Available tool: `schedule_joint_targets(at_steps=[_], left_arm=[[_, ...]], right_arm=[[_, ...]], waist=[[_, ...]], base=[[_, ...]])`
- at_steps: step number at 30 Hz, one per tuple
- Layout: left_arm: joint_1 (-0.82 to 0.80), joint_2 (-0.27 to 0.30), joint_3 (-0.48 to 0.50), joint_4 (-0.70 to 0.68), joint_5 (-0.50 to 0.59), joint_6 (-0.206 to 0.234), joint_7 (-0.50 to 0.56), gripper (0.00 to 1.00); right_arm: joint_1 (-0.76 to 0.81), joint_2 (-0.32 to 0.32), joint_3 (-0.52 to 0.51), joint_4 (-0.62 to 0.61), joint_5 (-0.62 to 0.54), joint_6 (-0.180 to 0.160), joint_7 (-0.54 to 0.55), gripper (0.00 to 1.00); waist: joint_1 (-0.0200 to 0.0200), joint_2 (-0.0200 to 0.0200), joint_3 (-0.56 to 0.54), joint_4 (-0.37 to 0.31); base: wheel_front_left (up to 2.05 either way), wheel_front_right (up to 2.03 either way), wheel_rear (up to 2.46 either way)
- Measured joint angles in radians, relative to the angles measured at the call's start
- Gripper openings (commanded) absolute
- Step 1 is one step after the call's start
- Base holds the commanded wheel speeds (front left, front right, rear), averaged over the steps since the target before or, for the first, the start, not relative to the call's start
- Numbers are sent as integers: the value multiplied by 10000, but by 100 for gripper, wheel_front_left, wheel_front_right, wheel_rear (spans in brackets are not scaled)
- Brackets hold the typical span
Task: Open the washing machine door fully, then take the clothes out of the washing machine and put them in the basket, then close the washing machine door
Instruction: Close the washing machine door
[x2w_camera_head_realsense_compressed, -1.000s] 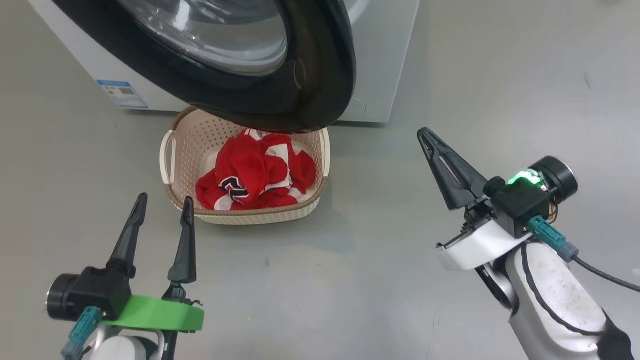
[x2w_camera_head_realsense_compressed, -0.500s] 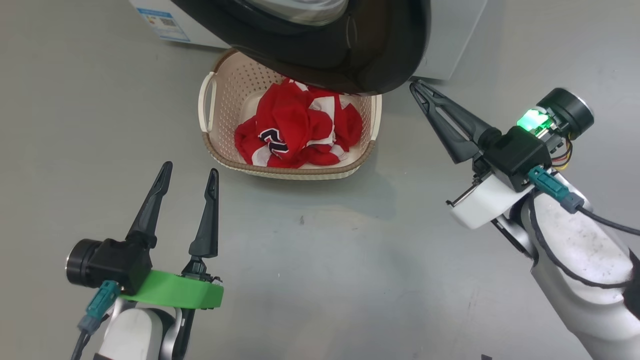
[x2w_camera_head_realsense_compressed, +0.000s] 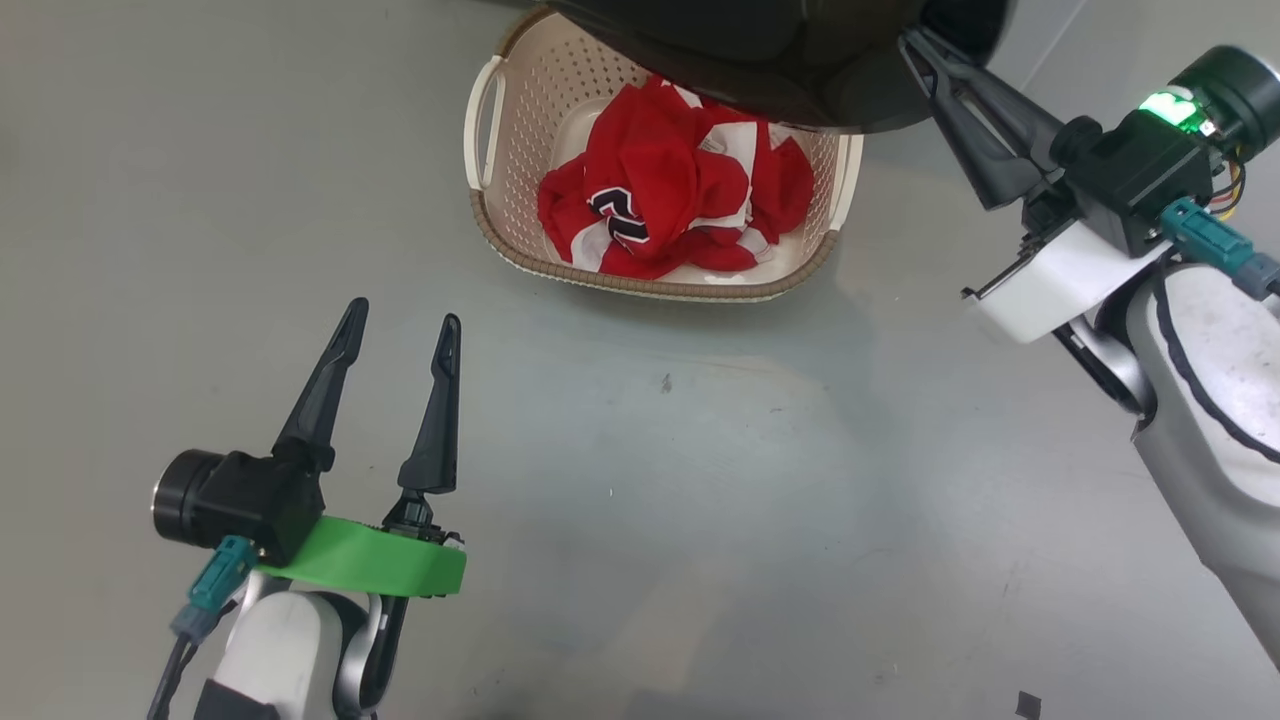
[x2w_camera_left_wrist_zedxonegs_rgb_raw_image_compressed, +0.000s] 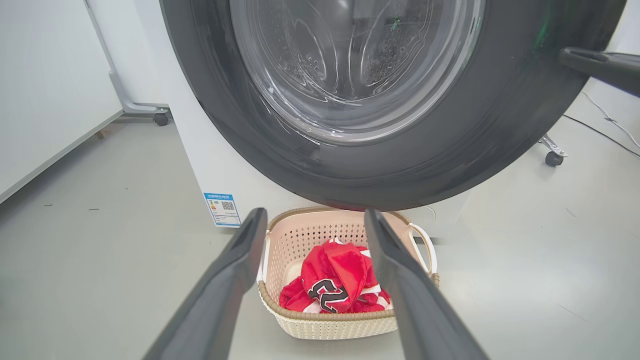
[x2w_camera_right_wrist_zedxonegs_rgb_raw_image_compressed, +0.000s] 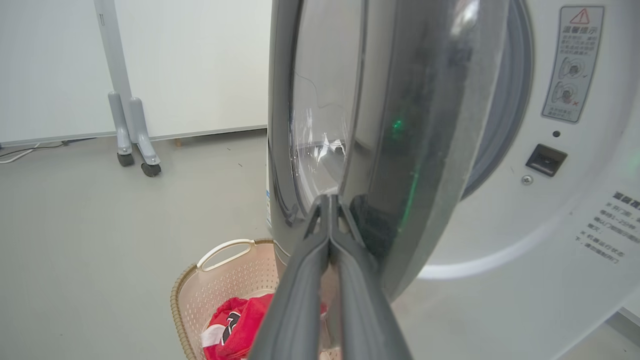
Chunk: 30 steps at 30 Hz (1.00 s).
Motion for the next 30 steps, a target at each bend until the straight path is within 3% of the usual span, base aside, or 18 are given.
schedule_joint_targets(at_steps=[30], left_arm=[[-964, -67, -963, -165, -934, 516, 0, 100]], right_arm=[[-3791, -1536, -203, 991, 986, 19, 731, 0]], waist=[[0, 0, 1641, 601]], base=[[0, 0, 0]])
